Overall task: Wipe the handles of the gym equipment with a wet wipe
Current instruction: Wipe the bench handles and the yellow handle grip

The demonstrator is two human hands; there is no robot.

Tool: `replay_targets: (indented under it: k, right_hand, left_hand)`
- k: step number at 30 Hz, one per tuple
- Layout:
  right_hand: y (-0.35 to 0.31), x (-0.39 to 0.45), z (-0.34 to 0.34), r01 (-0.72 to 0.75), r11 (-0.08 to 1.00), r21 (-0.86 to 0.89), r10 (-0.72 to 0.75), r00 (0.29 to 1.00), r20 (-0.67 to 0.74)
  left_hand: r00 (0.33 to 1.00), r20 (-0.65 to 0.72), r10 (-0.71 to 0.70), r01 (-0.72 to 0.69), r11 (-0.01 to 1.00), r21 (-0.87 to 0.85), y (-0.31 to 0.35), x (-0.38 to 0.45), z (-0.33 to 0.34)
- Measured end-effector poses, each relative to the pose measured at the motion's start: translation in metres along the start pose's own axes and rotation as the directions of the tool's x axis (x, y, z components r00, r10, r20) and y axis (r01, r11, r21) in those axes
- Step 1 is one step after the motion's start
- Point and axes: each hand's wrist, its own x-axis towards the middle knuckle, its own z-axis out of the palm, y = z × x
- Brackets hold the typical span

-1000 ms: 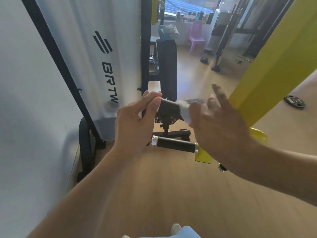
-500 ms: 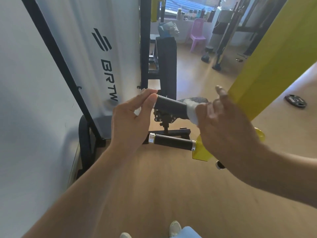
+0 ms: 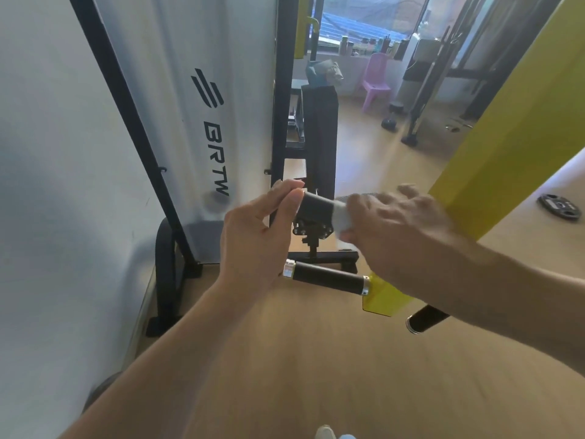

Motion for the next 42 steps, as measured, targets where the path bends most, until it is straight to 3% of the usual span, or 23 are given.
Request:
replay_targets:
  k: [1, 3, 5, 6, 7, 8, 10, 11, 14, 17, 20, 22, 25, 27, 29, 31, 34, 39, 42]
  right_hand:
    - [0.002, -0.004, 0.003, -0.021, 0.994, -0.105, 0.016, 0.999, -0.043]
    - [0.0, -0.016, 0.004, 0.014, 0.985, -0.17, -0.058, 0.963, -0.261]
    - [-0.008, -0.031, 0.007, 0.181, 0.982, -0.046, -0.179, 0.847, -0.501]
    - [-0.016, -0.037, 0.009, 0.292, 0.956, 0.043, -0.226, 0.819, -0.527]
    - [-0.026, -0.04, 0.015, 0.369, 0.915, 0.163, -0.248, 0.832, -0.496]
    - [-0.036, -0.041, 0.024, 0.373, 0.868, 0.327, -0.233, 0.889, -0.395]
    - [-0.05, -0.032, 0.053, 0.178, 0.772, 0.61, -0.14, 0.984, -0.11]
    - [-0.054, -0.025, 0.072, 0.091, 0.719, 0.689, -0.084, 0.996, -0.043]
    - [-0.063, -0.01, 0.109, -0.079, 0.529, 0.845, 0.168, 0.986, -0.013]
    - [-0.066, -0.004, 0.121, -0.132, 0.44, 0.888, 0.33, 0.944, -0.023]
    - [-0.069, 0.005, 0.124, -0.159, 0.378, 0.912, 0.398, 0.917, -0.006]
    - [-0.071, 0.011, 0.125, -0.15, 0.429, 0.891, 0.401, 0.915, -0.04]
    - [-0.076, 0.015, 0.123, -0.088, 0.628, 0.773, 0.218, 0.974, -0.066]
    - [-0.076, 0.018, 0.121, -0.042, 0.858, 0.512, 0.077, 0.996, -0.048]
    - [-0.076, 0.019, 0.121, -0.073, 0.945, 0.319, 0.051, 0.996, 0.077]
    - [-0.069, 0.014, 0.123, -0.129, 0.979, 0.16, 0.095, 0.974, 0.203]
    - [-0.055, 0.005, 0.122, -0.118, 0.988, -0.102, 0.142, 0.951, 0.274]
    - [-0.079, 0.029, 0.128, 0.046, 0.981, 0.186, -0.067, 0.992, 0.107]
    - [-0.061, 0.015, 0.12, -0.007, 0.998, -0.057, 0.021, 0.969, 0.248]
  left_hand:
    - [1.0, 0.005, 0.002, -0.002, 1.0, 0.007, 0.0, 0.001, -0.001]
    - [0.999, 0.04, -0.017, 0.018, 0.999, -0.028, 0.001, -0.001, -0.003]
    - [0.989, 0.117, -0.09, 0.098, 0.993, -0.068, -0.002, -0.006, -0.006]
    - [0.98, 0.154, -0.124, 0.136, 0.988, -0.067, -0.008, -0.011, -0.008]
    - [0.97, 0.183, -0.162, 0.174, 0.983, -0.054, -0.019, -0.017, -0.01]
    - [0.953, 0.217, -0.213, 0.224, 0.974, -0.03, -0.033, -0.024, -0.011]
    - [0.897, 0.3, -0.323, 0.338, 0.941, 0.003, -0.059, -0.036, -0.012]
    - [0.862, 0.339, -0.376, 0.397, 0.918, 0.007, -0.071, -0.042, -0.011]
    - [0.78, 0.388, -0.491, 0.539, 0.842, -0.018, -0.095, -0.053, -0.004]
    - [0.773, 0.395, -0.496, 0.554, 0.831, -0.041, -0.105, -0.056, 0.002]
    - [0.785, 0.403, -0.471, 0.532, 0.845, -0.05, -0.099, -0.053, 0.005]
    - [0.802, 0.383, -0.458, 0.517, 0.854, -0.061, -0.098, -0.053, 0.007]
    - [0.82, 0.361, -0.444, 0.497, 0.865, -0.064, -0.101, -0.057, 0.011]
    - [0.833, 0.34, -0.436, 0.486, 0.871, -0.075, -0.102, -0.059, 0.013]
    - [0.847, 0.321, -0.424, 0.47, 0.879, -0.078, -0.101, -0.058, 0.013]
    - [0.851, 0.322, -0.415, 0.454, 0.889, -0.053, -0.101, -0.057, 0.013]
    - [0.84, 0.347, -0.417, 0.451, 0.893, -0.017, -0.101, -0.054, 0.014]
    - [0.837, 0.356, -0.415, 0.441, 0.898, 0.011, -0.101, -0.053, 0.015]
    - [0.831, 0.369, -0.417, 0.443, 0.896, 0.013, -0.103, -0.052, 0.015]
